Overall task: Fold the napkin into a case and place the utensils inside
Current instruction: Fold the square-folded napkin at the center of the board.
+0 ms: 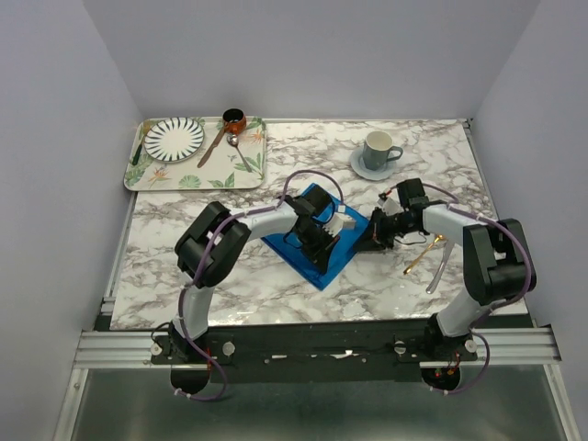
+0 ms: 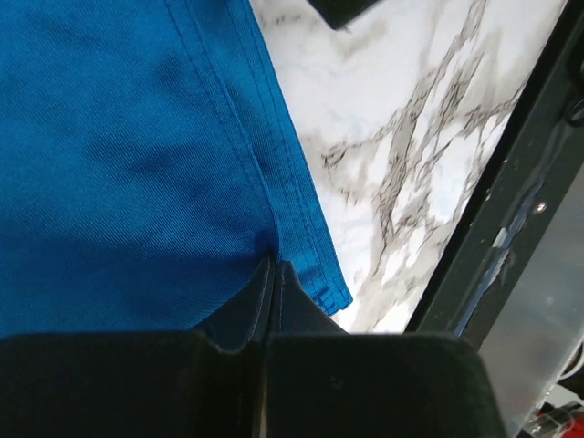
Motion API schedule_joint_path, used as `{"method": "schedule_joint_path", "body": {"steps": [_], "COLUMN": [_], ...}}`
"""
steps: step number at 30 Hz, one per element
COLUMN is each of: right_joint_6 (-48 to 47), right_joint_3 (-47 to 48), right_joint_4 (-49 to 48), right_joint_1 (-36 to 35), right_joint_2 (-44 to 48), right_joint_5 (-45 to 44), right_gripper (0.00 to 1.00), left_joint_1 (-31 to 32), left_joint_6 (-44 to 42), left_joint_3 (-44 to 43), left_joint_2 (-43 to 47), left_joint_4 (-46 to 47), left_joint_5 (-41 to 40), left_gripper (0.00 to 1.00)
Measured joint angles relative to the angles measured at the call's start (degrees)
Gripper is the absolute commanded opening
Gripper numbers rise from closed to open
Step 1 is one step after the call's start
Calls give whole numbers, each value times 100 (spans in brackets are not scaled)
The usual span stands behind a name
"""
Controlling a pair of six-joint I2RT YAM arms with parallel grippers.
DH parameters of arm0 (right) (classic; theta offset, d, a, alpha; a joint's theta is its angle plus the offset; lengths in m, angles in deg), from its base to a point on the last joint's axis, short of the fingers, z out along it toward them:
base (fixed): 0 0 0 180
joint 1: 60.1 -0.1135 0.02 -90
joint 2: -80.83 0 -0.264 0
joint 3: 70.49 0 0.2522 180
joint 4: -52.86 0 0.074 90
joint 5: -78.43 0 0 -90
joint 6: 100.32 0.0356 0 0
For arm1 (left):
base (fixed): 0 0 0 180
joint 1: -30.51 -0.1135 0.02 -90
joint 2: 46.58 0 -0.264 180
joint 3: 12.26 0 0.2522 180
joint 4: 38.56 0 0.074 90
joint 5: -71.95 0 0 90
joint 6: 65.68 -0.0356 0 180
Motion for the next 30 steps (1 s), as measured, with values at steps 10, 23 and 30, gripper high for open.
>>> {"method": "schedule_joint_path", "body": {"steps": [10,23,30], "right_joint_6": [144,651,754], "right_joint_3": [57,13,7], "right_joint_4": [-291,-1255,-1377], "right_joint_1": [507,490,490], "right_joint_2": [-404,-1104,-1327], "right_joint_5": [48,299,367], "right_gripper": [5,2,1], "left_joint_1": [-166,-210,-210], "left_joint_6": [509,562,564], "left_joint_3": [-544,-562,-562], "left_joint_2": [-481,-492,-490], "left_joint_4": [164,269,275], "left_joint_5": [365,361,358], "left_gripper": [0,0,0]}}
